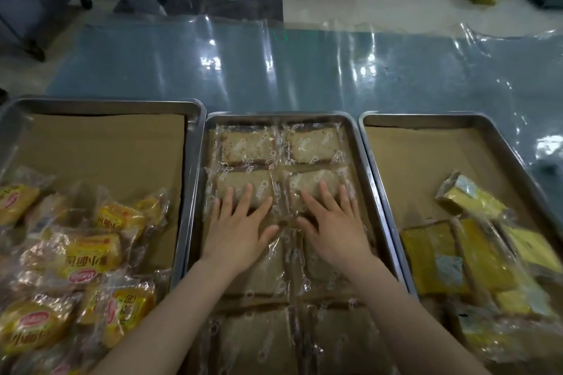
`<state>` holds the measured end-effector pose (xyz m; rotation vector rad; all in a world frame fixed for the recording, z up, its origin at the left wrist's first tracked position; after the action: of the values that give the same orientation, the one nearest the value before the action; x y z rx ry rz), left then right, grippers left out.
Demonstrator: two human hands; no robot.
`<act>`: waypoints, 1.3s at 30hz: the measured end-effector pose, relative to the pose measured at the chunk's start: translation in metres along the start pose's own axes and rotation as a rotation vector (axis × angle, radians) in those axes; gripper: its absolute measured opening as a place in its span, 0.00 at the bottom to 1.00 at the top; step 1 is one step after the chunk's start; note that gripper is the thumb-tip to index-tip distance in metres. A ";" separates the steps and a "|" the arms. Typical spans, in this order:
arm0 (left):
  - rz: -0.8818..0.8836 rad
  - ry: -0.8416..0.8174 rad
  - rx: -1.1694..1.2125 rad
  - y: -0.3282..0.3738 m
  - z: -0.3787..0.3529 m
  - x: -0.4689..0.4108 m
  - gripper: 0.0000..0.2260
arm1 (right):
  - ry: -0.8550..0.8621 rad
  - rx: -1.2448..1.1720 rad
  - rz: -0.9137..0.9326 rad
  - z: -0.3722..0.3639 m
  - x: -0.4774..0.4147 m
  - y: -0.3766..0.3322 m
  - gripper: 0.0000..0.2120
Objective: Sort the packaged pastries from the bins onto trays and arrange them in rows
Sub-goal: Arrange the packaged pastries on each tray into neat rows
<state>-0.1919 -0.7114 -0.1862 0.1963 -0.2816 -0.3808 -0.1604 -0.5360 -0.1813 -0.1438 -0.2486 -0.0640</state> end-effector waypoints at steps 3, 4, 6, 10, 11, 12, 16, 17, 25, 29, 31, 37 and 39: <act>-0.028 0.001 -0.008 0.002 -0.004 0.008 0.30 | 0.005 0.008 -0.037 -0.003 0.013 0.006 0.29; -0.029 -0.002 -0.007 0.002 -0.005 0.010 0.30 | 0.004 0.009 -0.045 -0.002 0.014 0.006 0.29; -0.031 -0.011 0.002 0.004 -0.005 0.011 0.30 | 0.019 -0.011 -0.065 0.003 0.011 0.003 0.29; -0.068 -0.026 0.011 0.005 -0.007 0.014 0.32 | 0.121 -0.057 -0.078 0.015 -0.008 -0.005 0.29; -0.071 -0.027 0.031 0.003 -0.006 0.014 0.32 | 0.138 -0.059 -0.076 0.018 -0.013 -0.005 0.30; -0.067 -0.020 0.053 0.001 -0.004 0.014 0.31 | 0.144 -0.060 -0.074 0.019 -0.018 -0.005 0.31; -0.058 0.095 0.074 -0.006 0.013 -0.001 0.30 | 0.164 -0.060 -0.045 0.022 -0.046 -0.008 0.31; -0.057 0.122 0.079 -0.007 0.018 -0.010 0.30 | 0.164 -0.051 -0.038 0.024 -0.055 -0.007 0.30; 0.035 0.051 -0.026 -0.029 0.022 -0.078 0.34 | 0.071 0.021 0.019 0.016 -0.087 0.003 0.29; 0.044 0.059 -0.016 -0.028 0.027 -0.059 0.37 | 0.035 0.021 0.050 0.024 -0.081 0.006 0.28; 0.026 0.091 0.010 -0.023 0.037 -0.043 0.34 | 0.075 -0.038 0.075 0.034 -0.066 0.002 0.29; -0.095 0.195 0.040 0.014 0.068 0.027 0.31 | 0.130 -0.274 0.048 0.053 0.026 0.005 0.27; -0.131 0.196 0.034 0.024 0.069 0.048 0.30 | 0.136 -0.311 0.017 0.054 0.061 0.011 0.26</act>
<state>-0.1620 -0.7181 -0.1039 0.2841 -0.0817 -0.4827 -0.1137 -0.5196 -0.1156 -0.4497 -0.1002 -0.0952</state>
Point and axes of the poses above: each hand's wrist, its own x-axis away from the middle knuckle, its own z-axis out of the back of the hand, y = z × x, the point moved 7 cm from there along -x, towards the middle knuckle, and after that the axes turned 4 degrees about x, right-handed, at the moved point
